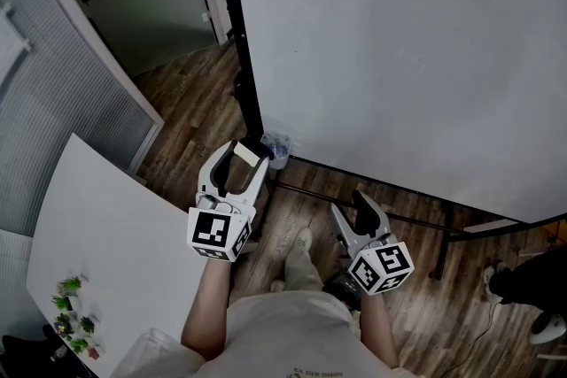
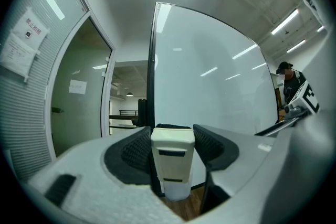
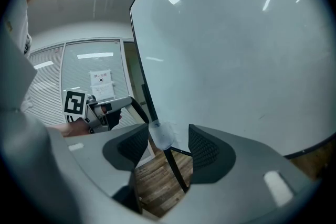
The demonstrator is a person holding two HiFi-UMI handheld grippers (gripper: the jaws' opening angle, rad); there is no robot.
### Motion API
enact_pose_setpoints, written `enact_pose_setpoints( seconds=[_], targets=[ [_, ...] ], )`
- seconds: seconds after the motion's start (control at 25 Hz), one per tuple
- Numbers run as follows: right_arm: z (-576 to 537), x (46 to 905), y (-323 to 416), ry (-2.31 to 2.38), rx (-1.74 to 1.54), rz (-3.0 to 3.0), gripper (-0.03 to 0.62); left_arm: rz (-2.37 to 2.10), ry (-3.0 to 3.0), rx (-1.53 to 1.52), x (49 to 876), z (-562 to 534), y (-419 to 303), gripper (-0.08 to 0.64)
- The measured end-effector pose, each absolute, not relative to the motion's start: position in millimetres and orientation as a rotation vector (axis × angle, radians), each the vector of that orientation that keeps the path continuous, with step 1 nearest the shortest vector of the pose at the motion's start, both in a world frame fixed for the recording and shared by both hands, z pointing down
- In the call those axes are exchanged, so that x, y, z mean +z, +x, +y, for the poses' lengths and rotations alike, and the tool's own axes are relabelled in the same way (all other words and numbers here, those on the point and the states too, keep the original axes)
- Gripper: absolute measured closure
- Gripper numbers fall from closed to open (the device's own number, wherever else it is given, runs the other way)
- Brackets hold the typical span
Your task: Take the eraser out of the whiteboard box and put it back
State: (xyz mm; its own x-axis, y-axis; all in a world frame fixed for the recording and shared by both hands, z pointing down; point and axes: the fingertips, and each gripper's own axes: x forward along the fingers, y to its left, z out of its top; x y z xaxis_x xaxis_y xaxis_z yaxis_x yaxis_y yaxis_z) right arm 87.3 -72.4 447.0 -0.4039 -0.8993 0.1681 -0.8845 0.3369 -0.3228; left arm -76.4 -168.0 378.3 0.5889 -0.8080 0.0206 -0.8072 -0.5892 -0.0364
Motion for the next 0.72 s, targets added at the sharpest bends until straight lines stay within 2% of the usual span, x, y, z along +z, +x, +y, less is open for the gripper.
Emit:
enact_pose_setpoints(
  seconds=[0.72],
  targets=[
    [-89.7,453.6,99.6,-1.693,-0.613,2.523,0.35,1.392,-2.799,-0.063,383.4,-189.9,-64.0,0.305]
  ],
)
